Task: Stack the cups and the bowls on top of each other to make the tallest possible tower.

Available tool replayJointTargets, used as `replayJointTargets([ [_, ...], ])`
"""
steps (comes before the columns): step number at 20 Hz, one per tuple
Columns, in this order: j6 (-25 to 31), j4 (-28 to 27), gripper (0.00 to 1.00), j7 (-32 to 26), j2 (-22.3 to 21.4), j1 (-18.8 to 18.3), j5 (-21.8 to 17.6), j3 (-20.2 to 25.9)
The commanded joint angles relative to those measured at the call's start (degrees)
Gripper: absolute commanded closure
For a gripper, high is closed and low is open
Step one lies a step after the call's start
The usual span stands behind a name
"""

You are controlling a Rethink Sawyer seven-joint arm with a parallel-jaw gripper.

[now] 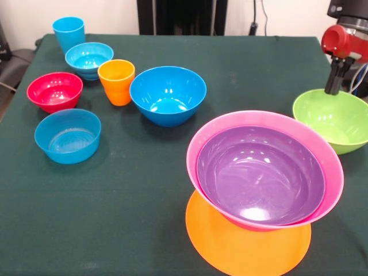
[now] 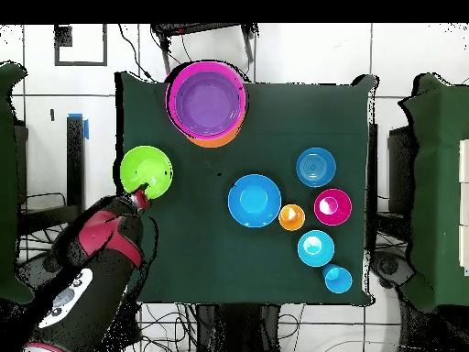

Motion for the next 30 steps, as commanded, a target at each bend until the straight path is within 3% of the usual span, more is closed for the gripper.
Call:
replayJointTargets([
  [1,8.88,-3.83,1.00,8.79,1.11,0.87,1.91,3.27],
  [14,8.86,-4.29,1.00,11.50,2.51,3.07,4.81,2.25],
  [27,11.39,-8.25,1.00,12.17,5.15,4.48,7.42,0.53],
  [28,11.72,-8.74,0.00,12.22,5.39,4.48,7.49,0.43],
  [30,12.21,-9.35,0.00,12.05,5.74,4.57,7.48,0.15],
])
